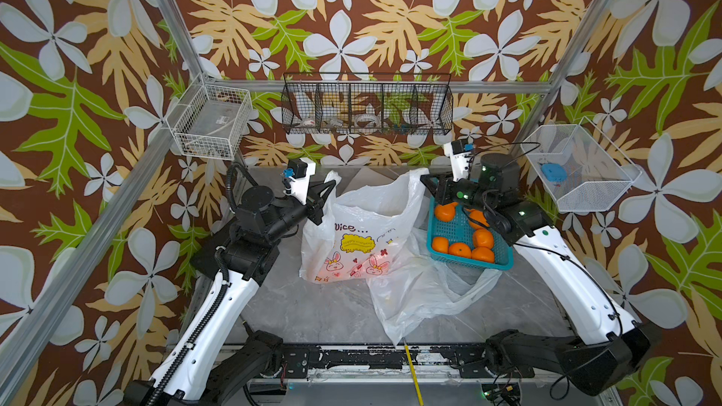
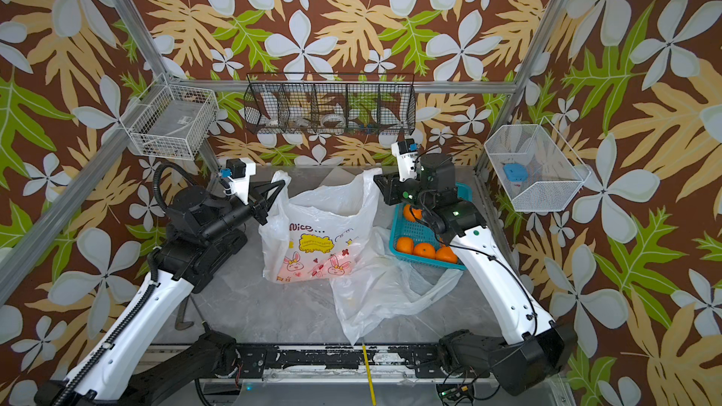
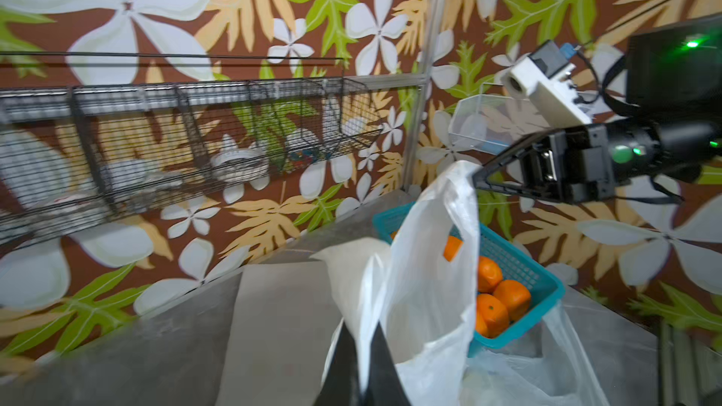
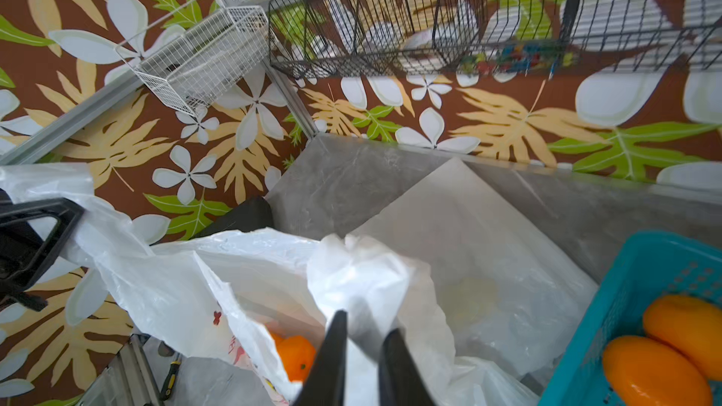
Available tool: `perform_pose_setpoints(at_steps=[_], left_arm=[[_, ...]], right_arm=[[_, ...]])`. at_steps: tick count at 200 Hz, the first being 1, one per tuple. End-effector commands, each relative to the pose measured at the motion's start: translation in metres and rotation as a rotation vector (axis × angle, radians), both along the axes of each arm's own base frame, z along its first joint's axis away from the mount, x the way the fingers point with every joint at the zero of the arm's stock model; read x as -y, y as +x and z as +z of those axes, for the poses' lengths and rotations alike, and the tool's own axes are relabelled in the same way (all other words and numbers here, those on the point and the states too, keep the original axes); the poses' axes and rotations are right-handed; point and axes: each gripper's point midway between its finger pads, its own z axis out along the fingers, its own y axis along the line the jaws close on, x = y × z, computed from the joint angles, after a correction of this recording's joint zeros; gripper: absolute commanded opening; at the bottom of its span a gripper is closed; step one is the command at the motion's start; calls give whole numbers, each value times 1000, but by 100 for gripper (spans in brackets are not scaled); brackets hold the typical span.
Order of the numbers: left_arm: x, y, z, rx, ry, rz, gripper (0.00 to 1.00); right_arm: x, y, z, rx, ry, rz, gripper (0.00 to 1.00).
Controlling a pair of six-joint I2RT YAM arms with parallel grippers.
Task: Place the oranges into plastic bags & tie knots
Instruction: Adjust the plastic bag at the center of the board.
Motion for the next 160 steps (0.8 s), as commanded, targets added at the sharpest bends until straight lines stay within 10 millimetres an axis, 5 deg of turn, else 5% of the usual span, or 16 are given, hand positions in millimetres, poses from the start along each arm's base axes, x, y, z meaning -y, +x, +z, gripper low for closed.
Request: perform_pose_setpoints(at_steps=[1, 32, 75, 160], left_arm=[[27, -43, 18, 136, 0, -298, 0], [37, -62, 18, 201, -10, -442, 0], [42, -72, 12, 261, 5, -528, 0], [44, -77, 2, 292, 27, -560, 0]], right_arm=[[2, -19, 40, 208, -63, 74, 57], [-20, -65, 67, 438, -76, 316, 85], [-92, -87, 55, 524, -126, 659, 85], [-155, -108, 44, 586, -130, 904, 80]])
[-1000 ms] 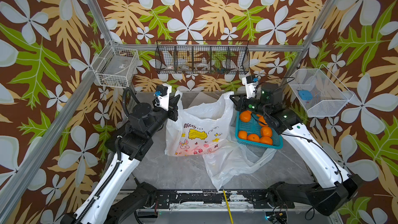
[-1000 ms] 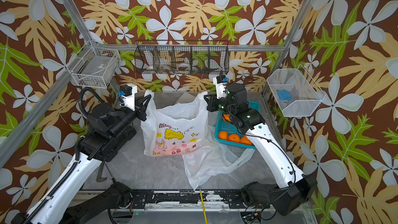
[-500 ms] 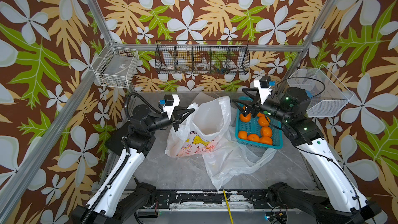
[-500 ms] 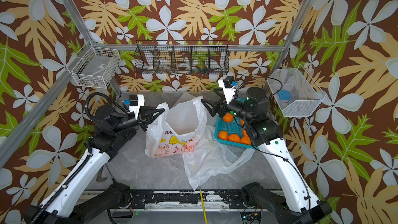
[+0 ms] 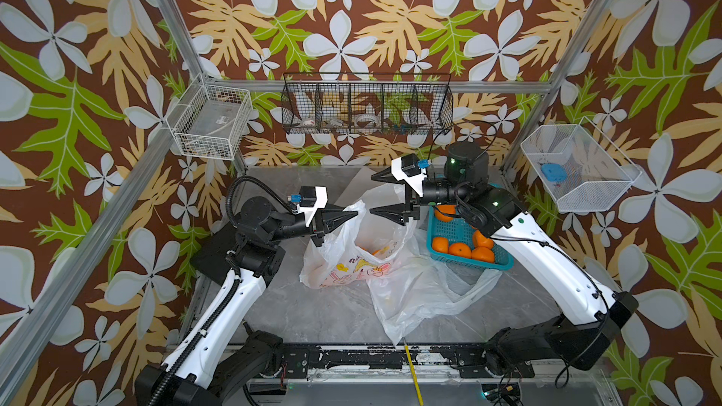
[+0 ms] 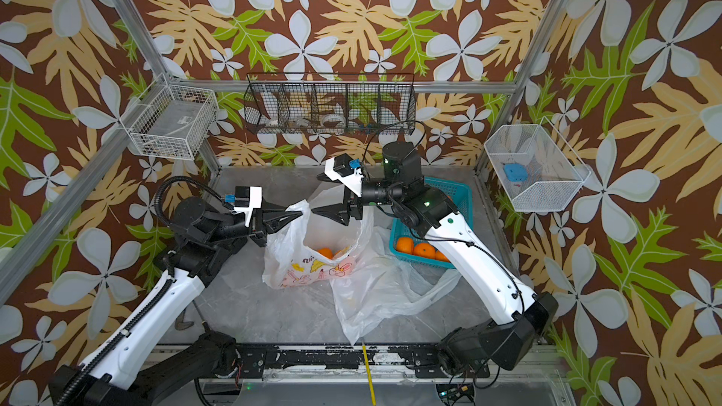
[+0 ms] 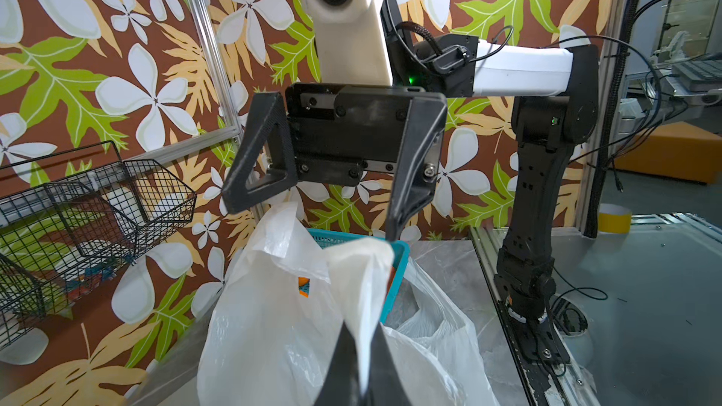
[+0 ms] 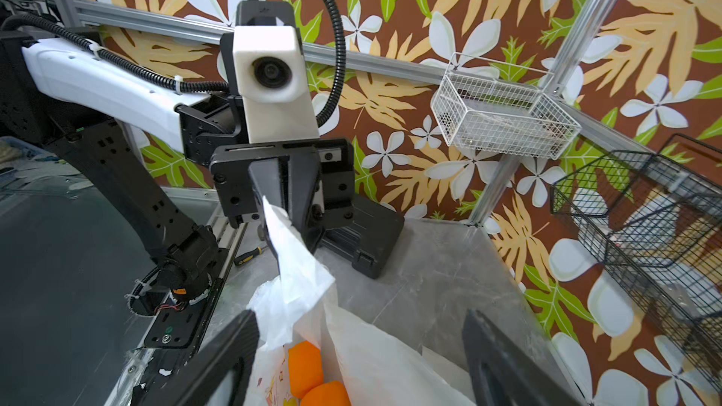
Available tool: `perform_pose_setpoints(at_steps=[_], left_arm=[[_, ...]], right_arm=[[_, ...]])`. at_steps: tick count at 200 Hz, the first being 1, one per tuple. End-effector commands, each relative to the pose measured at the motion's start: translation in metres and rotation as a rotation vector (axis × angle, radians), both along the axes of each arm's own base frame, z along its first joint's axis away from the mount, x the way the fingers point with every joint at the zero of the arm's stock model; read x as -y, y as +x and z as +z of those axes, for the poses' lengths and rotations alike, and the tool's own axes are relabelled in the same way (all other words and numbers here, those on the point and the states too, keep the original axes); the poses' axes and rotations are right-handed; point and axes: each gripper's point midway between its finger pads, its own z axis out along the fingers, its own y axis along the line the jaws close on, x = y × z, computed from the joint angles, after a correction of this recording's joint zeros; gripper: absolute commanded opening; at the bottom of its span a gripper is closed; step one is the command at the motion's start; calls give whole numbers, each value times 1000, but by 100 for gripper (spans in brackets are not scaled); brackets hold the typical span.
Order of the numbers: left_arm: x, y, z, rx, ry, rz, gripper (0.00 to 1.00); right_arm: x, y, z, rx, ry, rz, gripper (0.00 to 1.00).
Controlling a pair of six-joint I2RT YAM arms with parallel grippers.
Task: Place the oranges into plastic bags & tie knots
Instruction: Adjust the plastic bag at the center of the board.
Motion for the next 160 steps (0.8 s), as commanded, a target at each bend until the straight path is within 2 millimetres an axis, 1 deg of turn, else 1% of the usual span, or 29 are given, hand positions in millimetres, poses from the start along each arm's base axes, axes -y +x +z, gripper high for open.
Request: perform_pose_setpoints(at_steps=[1, 24, 42, 53, 58, 80, 86, 87, 88, 92, 95, 96, 99, 101, 108, 113, 121, 124, 128, 140, 149, 160], left_arm=[[0, -4, 6, 52, 0, -22, 0], [0, -3, 6, 53, 1, -15, 0], [0, -3, 6, 53, 3, -12, 0], [0, -2, 5, 49, 3, -7, 0], [0, -2, 5, 48, 3, -9, 0], [0, 0, 5, 45, 2, -2, 0], [0, 0, 5, 44, 1, 1, 0], [0, 0, 5, 43, 0, 1, 0], [0, 1, 5, 43, 0, 2, 0], [0, 1, 5, 42, 0, 3, 0], [0, 1, 5, 42, 0, 4, 0], [0, 1, 5, 41, 0, 4, 0], [0, 1, 5, 41, 0, 4, 0], [-1, 1, 5, 40, -1, 6, 0], [-1, 3, 5, 36, -2, 16, 0], [-2, 5, 5, 35, -5, 29, 5], [-2, 6, 4, 30, -7, 41, 17], [-2, 7, 2, 26, -8, 46, 24], [-3, 8, 1, 22, -9, 55, 30], [-5, 11, -6, 5, -16, 85, 36], [-7, 12, -12, -8, -27, 107, 44], [-11, 13, -19, -20, -49, 142, 51]], right_arm=[[-10, -9, 1, 31, 1, 59, 80], [-21, -14, 1, 24, -11, 92, 69], [-27, -14, -2, 16, -25, 97, 56], [-29, -14, -3, 14, -29, 94, 51], [-29, -14, -4, 12, -30, 94, 45], [-33, -18, -4, 13, -30, 109, 29], [-33, -19, -4, 14, -29, 112, 24], [-33, -20, -3, 15, -28, 113, 21], [-33, -20, -3, 15, -28, 113, 21], [-33, -21, -3, 14, -29, 115, 16], [-33, -21, -3, 13, -29, 115, 14], [-33, -21, -3, 14, -28, 117, 11], [-33, -21, -2, 16, -27, 118, 9], [-33, -21, -3, 14, -27, 118, 5], [-32, -22, -1, 16, -25, 119, 0], [-32, -23, 0, 20, -24, 118, 0], [-31, -24, 2, 21, -21, 116, 0], [-30, -23, 2, 23, -21, 114, 0], [-30, -24, 4, 26, -19, 112, 0], [-28, -22, 8, 31, -11, 89, 0], [-27, -18, 11, 33, -8, 60, 0], [-27, -11, 14, 25, -5, 13, 0]])
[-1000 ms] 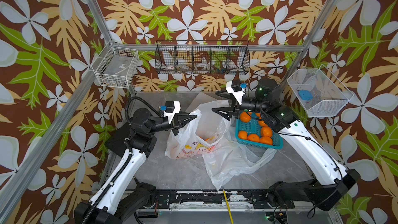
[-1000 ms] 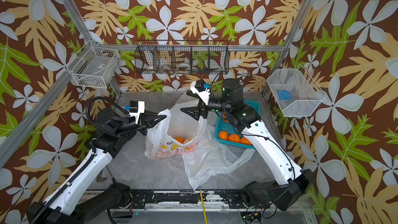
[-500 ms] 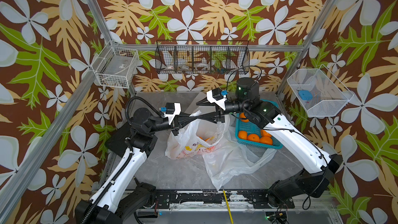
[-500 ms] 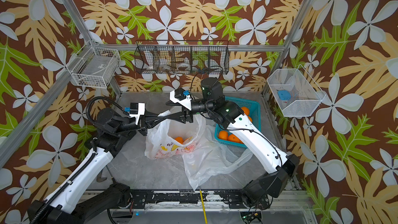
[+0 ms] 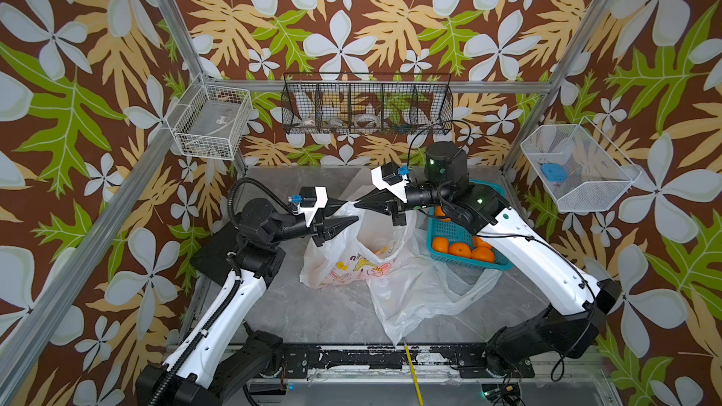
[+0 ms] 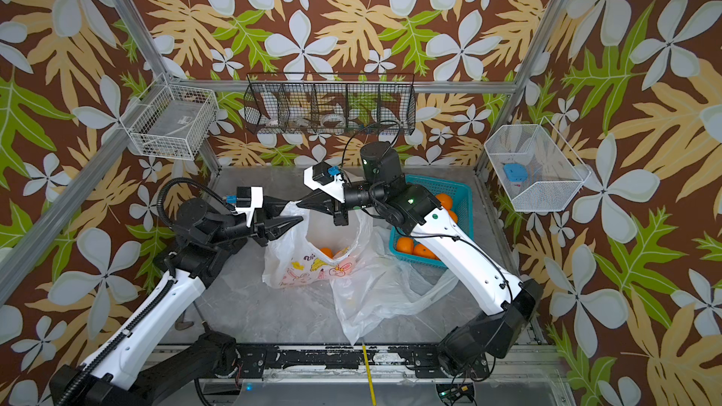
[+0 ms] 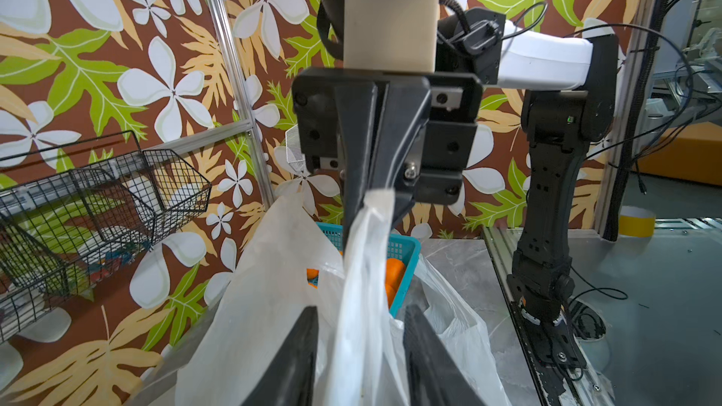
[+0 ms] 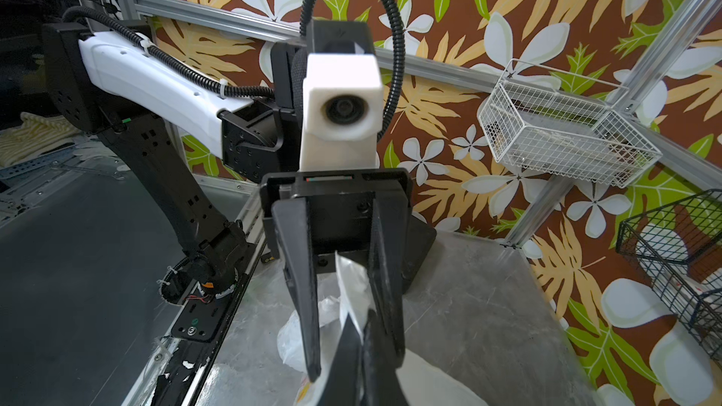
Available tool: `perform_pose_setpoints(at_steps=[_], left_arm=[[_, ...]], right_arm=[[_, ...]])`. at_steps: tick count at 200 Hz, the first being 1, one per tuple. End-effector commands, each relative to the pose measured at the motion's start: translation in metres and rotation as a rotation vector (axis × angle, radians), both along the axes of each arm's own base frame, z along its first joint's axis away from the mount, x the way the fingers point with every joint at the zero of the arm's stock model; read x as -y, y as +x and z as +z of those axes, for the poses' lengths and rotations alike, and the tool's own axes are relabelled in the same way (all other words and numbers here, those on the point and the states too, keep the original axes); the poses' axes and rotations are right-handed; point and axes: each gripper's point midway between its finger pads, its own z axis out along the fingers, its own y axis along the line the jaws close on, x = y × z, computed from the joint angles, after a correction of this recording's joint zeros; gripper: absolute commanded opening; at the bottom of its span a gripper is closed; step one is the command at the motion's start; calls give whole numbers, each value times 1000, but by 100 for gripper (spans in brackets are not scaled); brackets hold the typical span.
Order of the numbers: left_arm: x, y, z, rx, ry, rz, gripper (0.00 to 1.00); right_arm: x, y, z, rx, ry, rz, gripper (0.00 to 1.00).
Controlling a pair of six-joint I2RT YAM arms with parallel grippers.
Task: Place the oranges into plastic bags & tie knots
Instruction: Adjust the plastic bag at the center of the board.
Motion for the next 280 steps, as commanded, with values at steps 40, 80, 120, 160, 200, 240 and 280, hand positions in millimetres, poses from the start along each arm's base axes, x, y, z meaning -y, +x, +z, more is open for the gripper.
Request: perform_pose_setpoints(at_steps=[40, 80, 120, 160, 200, 240, 280], left_arm=[[-18, 1, -22, -37, -118, 140, 73], [-19, 10, -35, -58, -142, 231, 78], [-18, 26, -39, -53, -154, 329, 66], [-18, 35, -39, -57, -157, 367, 20], [-23, 35, -41, -58, -159, 399, 0], [-24, 36, -47, -70, -152, 404, 0], [-25, 36, -47, -62, -158, 410, 0]], right_arm=[[-1, 37, 13, -48, 9, -198, 0], [-5, 46, 12, -74, 14, -230, 0], [-7, 48, 12, -95, 19, -230, 0], [-5, 50, 18, -105, 32, -249, 0], [39, 71, 35, -107, 69, -384, 50], [113, 108, -3, -246, 52, -529, 80], [135, 116, -53, -364, 19, -491, 89]])
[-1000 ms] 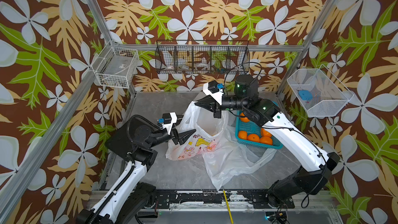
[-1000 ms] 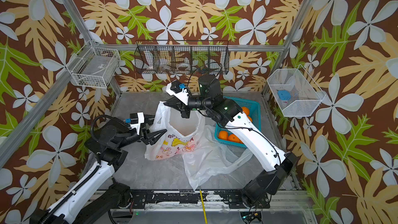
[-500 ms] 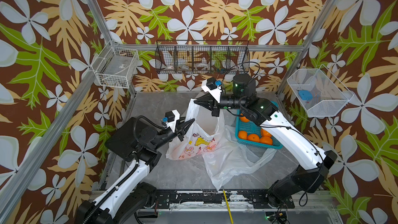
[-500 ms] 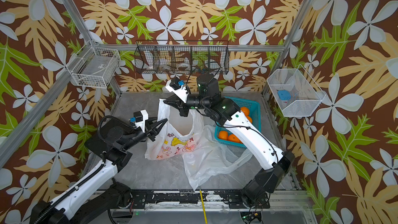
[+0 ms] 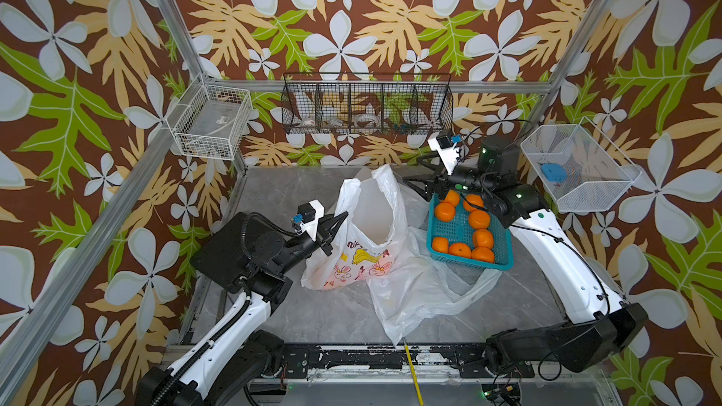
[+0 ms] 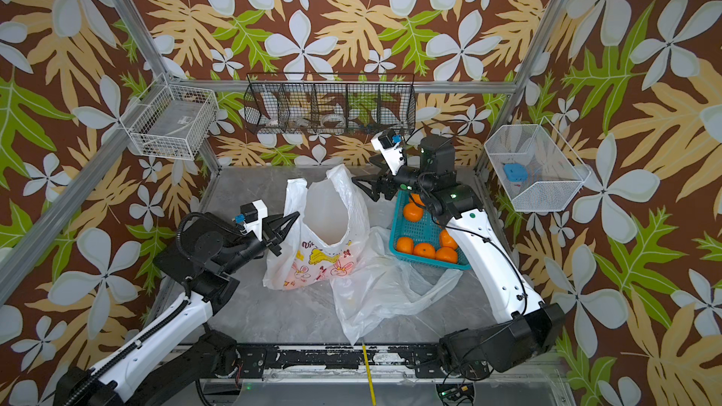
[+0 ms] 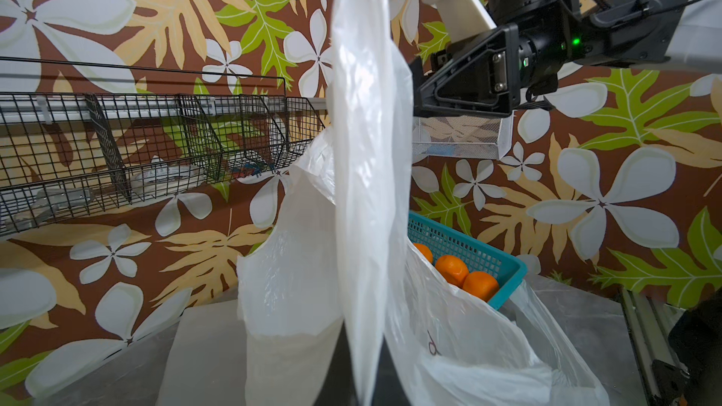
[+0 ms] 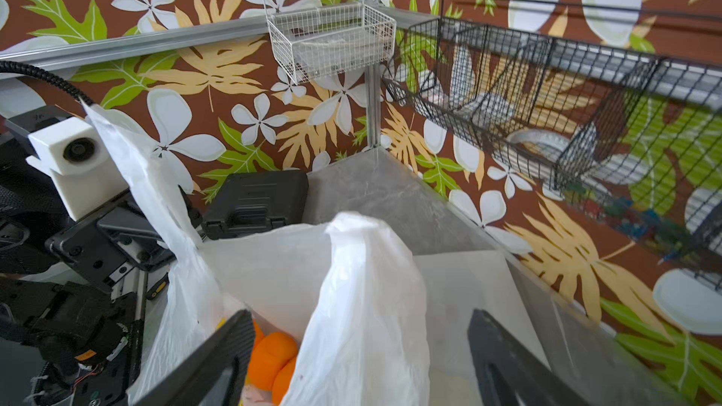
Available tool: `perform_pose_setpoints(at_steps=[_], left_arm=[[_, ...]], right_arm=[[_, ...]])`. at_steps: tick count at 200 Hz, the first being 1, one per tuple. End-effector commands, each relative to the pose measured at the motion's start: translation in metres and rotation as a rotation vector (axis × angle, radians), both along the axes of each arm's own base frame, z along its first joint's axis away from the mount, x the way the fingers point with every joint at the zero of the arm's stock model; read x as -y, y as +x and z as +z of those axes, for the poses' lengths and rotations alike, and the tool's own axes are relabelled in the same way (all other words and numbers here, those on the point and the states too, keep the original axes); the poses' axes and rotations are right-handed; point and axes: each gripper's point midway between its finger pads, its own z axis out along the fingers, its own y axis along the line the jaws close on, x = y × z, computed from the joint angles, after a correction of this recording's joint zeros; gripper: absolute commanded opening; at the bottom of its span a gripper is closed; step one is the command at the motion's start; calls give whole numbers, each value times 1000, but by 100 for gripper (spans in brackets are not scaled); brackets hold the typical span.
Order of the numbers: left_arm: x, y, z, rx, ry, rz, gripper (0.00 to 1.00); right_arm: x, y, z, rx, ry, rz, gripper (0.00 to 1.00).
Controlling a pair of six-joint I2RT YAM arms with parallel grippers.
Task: Place the oranges into plastic bags & tie knots
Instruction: Adjust the plastic bag at the center of the board.
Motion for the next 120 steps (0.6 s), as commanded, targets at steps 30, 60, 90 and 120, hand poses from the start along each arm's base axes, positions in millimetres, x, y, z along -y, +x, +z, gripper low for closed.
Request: perform_pose_setpoints(at_steps=[30, 60, 90, 120], left_arm=[[-1, -1, 9, 35, -18, 5, 0], [-2, 0, 9, 34, -14, 15, 0], [-4, -1, 8, 33, -12, 21, 0], [-4, 0, 8, 32, -10, 26, 0]], right_arm=[[-20, 2, -38, -126, 30, 167, 86], [-44, 1, -44, -132, 17, 250, 83], [-67, 4, -48, -142, 7, 299, 78], [-88, 9, -52, -162, 11, 342, 69]])
